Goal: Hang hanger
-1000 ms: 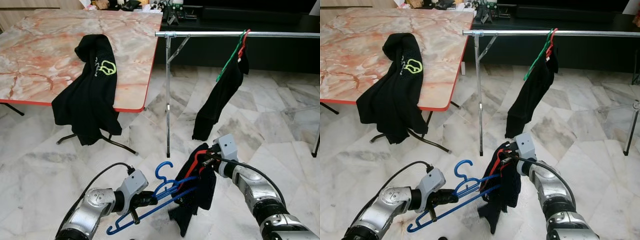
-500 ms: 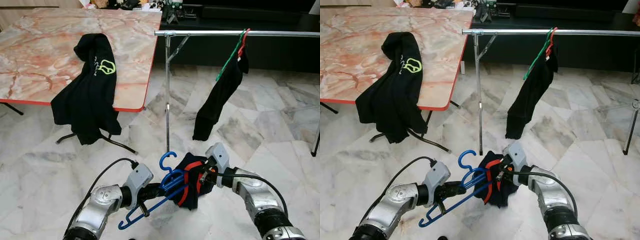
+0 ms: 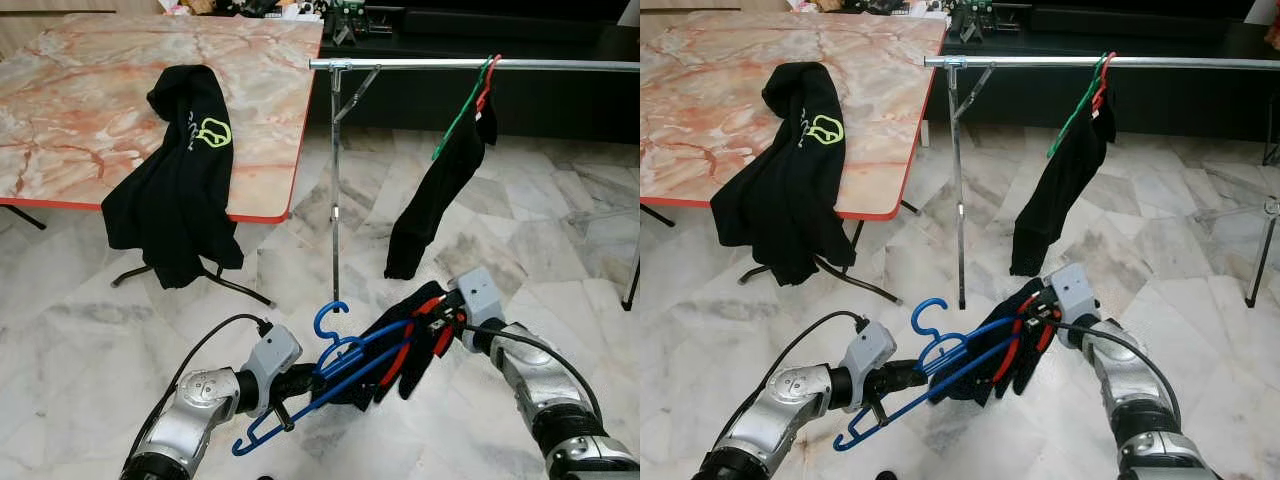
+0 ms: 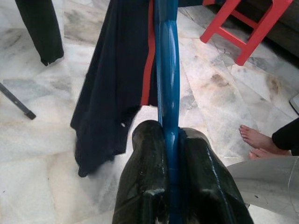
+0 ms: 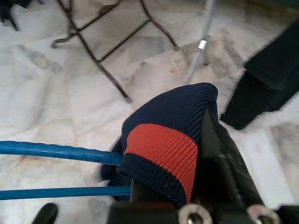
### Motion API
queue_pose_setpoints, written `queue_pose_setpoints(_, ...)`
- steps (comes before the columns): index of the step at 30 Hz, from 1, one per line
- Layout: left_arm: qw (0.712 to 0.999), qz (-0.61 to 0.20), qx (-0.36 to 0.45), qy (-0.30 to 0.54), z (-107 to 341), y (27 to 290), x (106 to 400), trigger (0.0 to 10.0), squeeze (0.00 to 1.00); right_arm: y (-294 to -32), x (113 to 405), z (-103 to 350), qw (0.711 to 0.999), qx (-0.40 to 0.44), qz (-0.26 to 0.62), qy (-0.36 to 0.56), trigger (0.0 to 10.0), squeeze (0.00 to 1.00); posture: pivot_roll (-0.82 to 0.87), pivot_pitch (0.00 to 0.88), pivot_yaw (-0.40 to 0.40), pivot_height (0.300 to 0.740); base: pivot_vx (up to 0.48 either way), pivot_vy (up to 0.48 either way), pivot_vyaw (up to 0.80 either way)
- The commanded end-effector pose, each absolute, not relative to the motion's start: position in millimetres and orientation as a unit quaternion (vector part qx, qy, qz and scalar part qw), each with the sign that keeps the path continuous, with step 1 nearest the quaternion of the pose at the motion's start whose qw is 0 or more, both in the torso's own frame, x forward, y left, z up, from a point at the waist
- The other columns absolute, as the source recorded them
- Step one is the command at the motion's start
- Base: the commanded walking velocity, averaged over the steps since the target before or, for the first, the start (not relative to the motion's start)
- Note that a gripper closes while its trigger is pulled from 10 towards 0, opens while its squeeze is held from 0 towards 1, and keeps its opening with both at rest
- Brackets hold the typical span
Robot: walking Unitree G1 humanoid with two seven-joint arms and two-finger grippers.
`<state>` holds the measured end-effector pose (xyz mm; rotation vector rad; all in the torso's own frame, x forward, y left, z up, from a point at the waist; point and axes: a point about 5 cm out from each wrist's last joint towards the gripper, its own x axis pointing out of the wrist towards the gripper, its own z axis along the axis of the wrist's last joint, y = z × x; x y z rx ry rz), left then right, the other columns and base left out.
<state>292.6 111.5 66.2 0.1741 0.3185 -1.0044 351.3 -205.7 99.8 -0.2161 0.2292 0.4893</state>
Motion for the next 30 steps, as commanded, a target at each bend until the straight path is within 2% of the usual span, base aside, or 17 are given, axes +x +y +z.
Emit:
queue_pose_setpoints(1, 0.856, -0.490, 0.068, 0.147, 67, 107, 290, 10.0, 0.00, -193, 352, 111, 0.949, -0.096, 0.291, 0.072, 10.0, 0.00, -0.01, 0.191, -0.003, 0.740, 0.000, 0.000, 0.00)
queue_pose_setpoints(6, 0.855, -0.495, 0.063, 0.143, 68, 103, 289, 10.0, 0.00, -178, 348, 114, 0.932, -0.090, 0.347, 0.045, 10.0, 0.00, -0.01, 0.193, -0.003, 0.740, 0.000, 0.000, 0.00)
queue_pose_setpoints(10, 0.859, -0.490, 0.060, 0.137, 68, 99, 291, 10.0, 0.00, -160, 338, 119, 0.898, -0.035, 0.438, 0.018, 10.0, 0.00, -0.01, 0.196, -0.005, 0.740, 0.000, 0.000, 0.00)
queue_pose_setpoints(18, 0.874, -0.467, 0.053, 0.126, 67, 92, 295, 10.0, 0.00, -151, 324, 119, 0.866, -0.033, 0.498, 0.008, 10.0, 0.00, -0.01, 0.197, -0.005, 0.740, 0.000, 0.000, 0.00)
queue_pose_setpoints(20, 0.883, -0.452, 0.045, 0.118, 68, 89, 298, 10.0, 0.00, -151, 324, 119, 0.868, -0.028, 0.496, 0.006, 10.0, 0.00, -0.02, 0.198, -0.007, 0.740, 0.000, 0.000, 0.00)
queue_pose_setpoints(25, 0.909, -0.406, 0.004, 0.091, 73, 81, 305, 10.0, 0.00, -156, 328, 114, 0.894, -0.031, 0.448, 0.012, 10.0, 0.00, -0.02, 0.200, -0.007, 0.740, 0.000, 0.000, 0.00)
queue_pose_setpoints(30, 0.922, -0.381, -0.008, 0.071, 80, 86, 311, 10.0, 0.00, -184, 343, 114, 0.957, -0.042, 0.288, 0.015, 10.0, 0.00, -0.02, 0.205, -0.009, 0.740, 0.000, 0.000, 0.00)
